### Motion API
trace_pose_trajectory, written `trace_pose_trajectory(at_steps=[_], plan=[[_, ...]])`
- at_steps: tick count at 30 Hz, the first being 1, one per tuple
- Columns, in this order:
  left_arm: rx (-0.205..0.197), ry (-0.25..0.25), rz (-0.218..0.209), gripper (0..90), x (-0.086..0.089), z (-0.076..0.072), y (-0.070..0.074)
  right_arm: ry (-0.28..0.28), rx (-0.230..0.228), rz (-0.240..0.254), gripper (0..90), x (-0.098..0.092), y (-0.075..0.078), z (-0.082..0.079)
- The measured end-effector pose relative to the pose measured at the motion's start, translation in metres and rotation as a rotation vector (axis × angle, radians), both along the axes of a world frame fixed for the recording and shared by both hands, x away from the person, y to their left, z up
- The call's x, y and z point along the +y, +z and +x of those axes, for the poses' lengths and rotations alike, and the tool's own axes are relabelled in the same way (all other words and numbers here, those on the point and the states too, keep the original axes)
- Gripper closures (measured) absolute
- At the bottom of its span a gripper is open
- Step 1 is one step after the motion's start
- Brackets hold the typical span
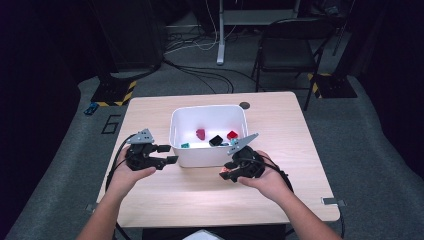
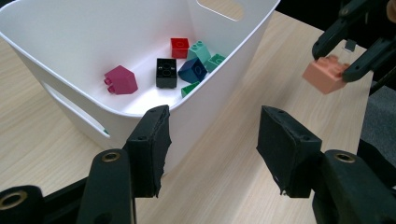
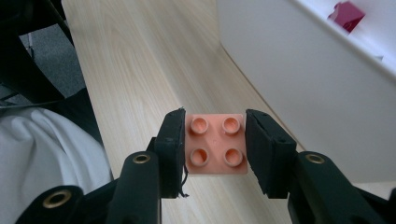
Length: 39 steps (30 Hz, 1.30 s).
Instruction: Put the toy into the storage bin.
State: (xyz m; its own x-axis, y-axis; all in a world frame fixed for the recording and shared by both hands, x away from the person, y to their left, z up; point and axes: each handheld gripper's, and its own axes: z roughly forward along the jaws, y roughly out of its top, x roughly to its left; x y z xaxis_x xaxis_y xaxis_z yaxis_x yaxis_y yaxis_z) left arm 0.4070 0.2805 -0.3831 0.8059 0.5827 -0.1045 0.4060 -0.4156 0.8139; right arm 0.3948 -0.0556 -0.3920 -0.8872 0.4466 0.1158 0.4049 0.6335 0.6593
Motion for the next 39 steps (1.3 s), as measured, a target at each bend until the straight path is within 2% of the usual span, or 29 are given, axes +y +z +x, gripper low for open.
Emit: trace_pose_trajectory(at_steps=[9,13,19,22,27,34,39], plan=[[-0.005,0.006,0.008,43.6,0.000,0.000,-0.001,-0.003,-0.045,0.015,58.5,0.003,0.032,0.007],[-0.001,0.010,0.006,43.6,0.000,0.000,-0.002,-0.012,-0.061,0.021,58.5,0.005,0.045,0.017],[0.001,0.005,0.014,43.6,-0.001,0.000,-0.003,-0.045,-0.073,0.009,58.5,0.009,0.056,0.032],[0.000,0.005,0.020,43.6,-0.001,0.001,-0.004,-0.058,-0.085,0.001,58.5,0.011,0.059,0.041],[-0.001,0.005,0.016,43.6,0.000,0.001,-0.002,-0.104,-0.098,0.000,58.5,0.015,0.061,0.065],[-0.003,0.008,0.006,43.6,0.002,0.001,-0.001,-0.165,-0.102,-0.016,58.5,0.025,0.052,0.101],[0.001,0.004,0.006,43.6,0.002,0.002,-0.002,-0.176,-0.098,-0.034,58.5,0.040,0.047,0.120]])
